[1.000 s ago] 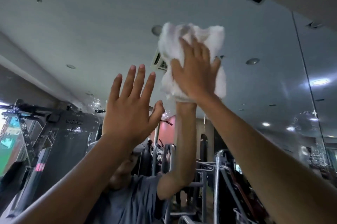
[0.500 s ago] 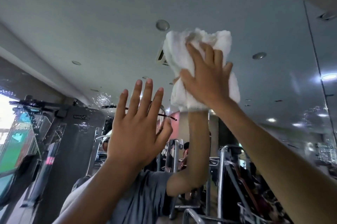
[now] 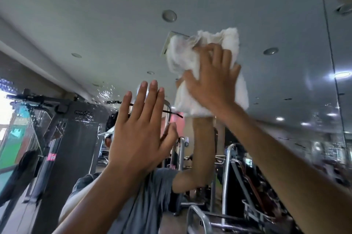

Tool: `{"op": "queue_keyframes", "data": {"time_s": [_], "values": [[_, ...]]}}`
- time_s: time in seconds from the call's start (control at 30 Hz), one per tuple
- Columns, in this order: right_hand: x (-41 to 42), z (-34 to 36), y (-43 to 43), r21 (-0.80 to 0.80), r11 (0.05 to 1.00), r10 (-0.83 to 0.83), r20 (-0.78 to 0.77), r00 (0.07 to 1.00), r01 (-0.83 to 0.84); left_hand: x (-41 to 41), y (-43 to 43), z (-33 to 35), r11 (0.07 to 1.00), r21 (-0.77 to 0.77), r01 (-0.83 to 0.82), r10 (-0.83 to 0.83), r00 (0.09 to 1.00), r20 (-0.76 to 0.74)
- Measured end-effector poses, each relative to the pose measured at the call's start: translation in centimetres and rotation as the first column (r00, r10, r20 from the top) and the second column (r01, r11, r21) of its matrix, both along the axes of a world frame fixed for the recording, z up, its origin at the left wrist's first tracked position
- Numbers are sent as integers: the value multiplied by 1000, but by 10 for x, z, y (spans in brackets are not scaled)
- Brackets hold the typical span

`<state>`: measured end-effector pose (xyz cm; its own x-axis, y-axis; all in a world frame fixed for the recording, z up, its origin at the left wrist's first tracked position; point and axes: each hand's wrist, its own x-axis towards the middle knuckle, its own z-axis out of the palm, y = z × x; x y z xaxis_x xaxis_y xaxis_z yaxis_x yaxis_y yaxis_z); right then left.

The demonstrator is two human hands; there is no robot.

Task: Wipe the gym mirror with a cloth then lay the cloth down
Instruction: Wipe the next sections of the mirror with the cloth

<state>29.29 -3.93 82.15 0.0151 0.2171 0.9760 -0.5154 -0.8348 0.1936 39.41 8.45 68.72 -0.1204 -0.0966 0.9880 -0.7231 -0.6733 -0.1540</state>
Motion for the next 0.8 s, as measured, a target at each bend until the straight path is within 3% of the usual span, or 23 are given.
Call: {"op": "queue_keyframes", "data": {"time_s": [0.13, 0.27, 0.33, 0.43, 0.47, 0.53, 0.67, 0.73, 0.8], "values": [[-10, -67, -16, -344, 936, -9, -234, 972, -74, -4, 0, -16, 1000, -20, 20, -20, 1000, -23], [-41, -44, -56, -548, 824, -138, -445, 885, -147, -5, -2, -27, 999, -39, 12, -13, 1000, -22], [-43, -20, -61, -421, 905, -81, -328, 941, -69, -6, -3, -26, 999, -41, 21, -22, 999, -29], [-23, -13, -34, 25, 999, 37, 75, 997, -39, -6, -2, -24, 997, -54, 49, -50, 998, -25], [-15, -17, -21, 123, 991, 39, 136, 990, -56, -6, 0, -25, 996, -60, 65, -66, 998, -23], [-1, -41, -3, 133, 990, 38, 109, 993, -53, -5, 2, -30, 994, -56, 95, -96, 995, -18], [-6, -120, -6, -251, 967, -19, -244, 970, -45, 2, 12, -66, 997, -14, 82, -82, 997, 9], [-25, -140, -28, -506, 856, -136, -419, 898, -107, 4, 19, -87, 997, 12, 73, -73, 997, -8], [-44, -131, -57, -647, 745, -263, -512, 818, -165, 5, 21, -99, 998, 27, 53, -52, 998, -17]]}}
